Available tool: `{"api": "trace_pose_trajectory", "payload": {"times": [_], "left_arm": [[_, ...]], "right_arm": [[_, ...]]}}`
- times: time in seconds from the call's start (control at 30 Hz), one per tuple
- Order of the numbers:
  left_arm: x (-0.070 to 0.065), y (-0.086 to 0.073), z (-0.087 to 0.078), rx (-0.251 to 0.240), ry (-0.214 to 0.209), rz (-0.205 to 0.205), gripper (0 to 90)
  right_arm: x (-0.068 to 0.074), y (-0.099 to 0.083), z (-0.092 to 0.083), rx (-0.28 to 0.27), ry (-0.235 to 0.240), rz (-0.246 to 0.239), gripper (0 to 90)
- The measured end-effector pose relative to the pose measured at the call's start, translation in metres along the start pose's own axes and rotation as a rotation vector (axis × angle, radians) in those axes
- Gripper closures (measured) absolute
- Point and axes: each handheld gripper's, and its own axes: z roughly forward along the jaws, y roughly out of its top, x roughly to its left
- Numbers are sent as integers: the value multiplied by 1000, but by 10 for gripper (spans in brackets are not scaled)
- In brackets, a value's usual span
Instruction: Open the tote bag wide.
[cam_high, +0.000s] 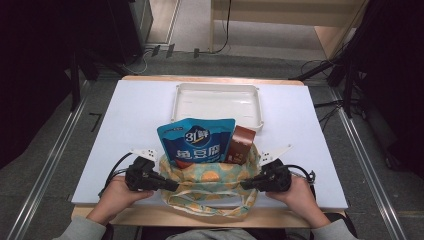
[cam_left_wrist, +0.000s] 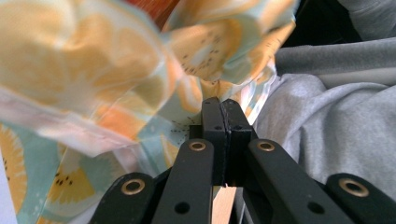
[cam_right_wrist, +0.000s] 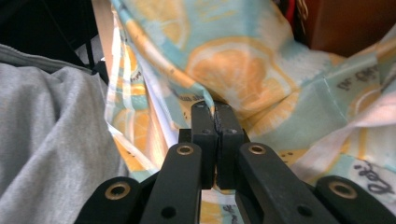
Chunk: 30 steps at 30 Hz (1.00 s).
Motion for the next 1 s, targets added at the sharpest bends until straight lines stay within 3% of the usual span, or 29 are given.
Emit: {"api": "trace_pose_trajectory", "payload": {"times": [0.2,0.37,0.5,0.57,0.73,0.8,1.0], "left_arm": [[9,-3,5,4,10,-17,900],[17,-8,12,18,-10,-44,900],[20,-8,13,10,-6,-36,900],[21,-8,13,13,-1,-35,900],[14,-9,7,2,14,-13,854],[10,-9,3,-10,5,-14,792],[-9,-5,-8,-27,34,36,690]], "right_arm": [[-6,-4,7,13,-8,-17,900],[-11,-9,15,11,-1,-47,898],[-14,-11,20,16,-2,-104,893],[-15,-11,23,31,-3,-93,885],[-12,-9,17,27,23,-43,830],[-10,-9,13,19,26,-47,800],[-1,-6,4,15,25,-39,687]]}}
